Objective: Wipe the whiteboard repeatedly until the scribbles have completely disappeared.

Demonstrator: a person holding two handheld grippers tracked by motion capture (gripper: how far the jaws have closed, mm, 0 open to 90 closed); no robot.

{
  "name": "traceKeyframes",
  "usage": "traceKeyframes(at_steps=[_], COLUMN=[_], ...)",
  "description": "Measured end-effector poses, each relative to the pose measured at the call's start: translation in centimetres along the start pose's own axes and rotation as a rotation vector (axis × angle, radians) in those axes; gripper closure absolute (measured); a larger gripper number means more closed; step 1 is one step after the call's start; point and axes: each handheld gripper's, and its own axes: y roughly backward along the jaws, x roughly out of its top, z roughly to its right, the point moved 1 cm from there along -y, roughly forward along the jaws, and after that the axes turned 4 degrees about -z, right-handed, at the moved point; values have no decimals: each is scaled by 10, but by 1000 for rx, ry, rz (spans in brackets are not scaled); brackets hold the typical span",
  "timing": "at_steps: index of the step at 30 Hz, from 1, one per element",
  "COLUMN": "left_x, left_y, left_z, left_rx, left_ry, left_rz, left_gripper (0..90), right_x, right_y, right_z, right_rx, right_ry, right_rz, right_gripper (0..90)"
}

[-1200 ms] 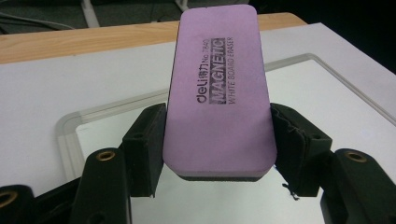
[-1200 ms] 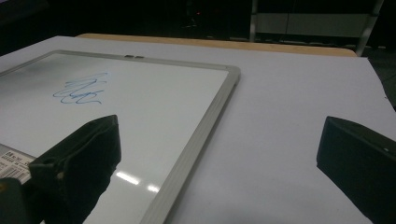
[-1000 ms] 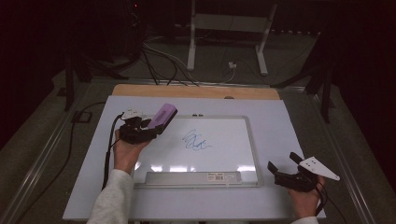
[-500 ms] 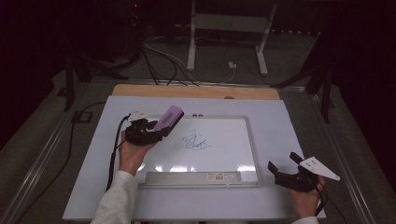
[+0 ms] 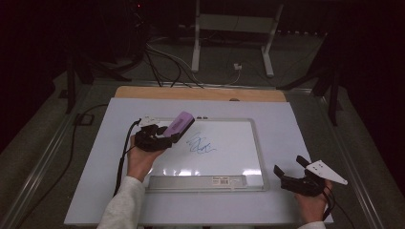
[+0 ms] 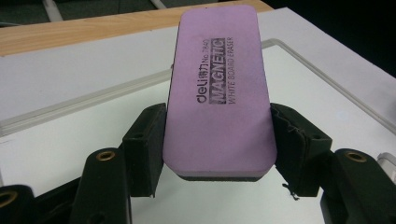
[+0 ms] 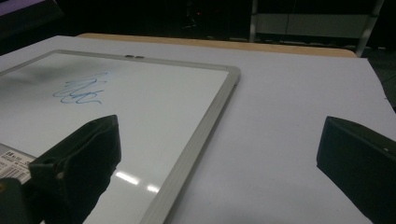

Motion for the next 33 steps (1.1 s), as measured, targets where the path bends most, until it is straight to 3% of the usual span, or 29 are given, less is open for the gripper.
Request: traceKeyframes(at_steps=[19,33], left_x=[-9,-28], left_y=[-23,-44], left_z=[15,9], left_rx=[-22,-7], left_ry=[-45,-39], left_rz=[-65,-144], left_gripper=[413,411], right_x=[0,0], right_y=[0,-1], right_z=[0,0], right_rx=[2,4], right_ry=[1,1], right_rz=[-4,-4], right_gripper=[0,0])
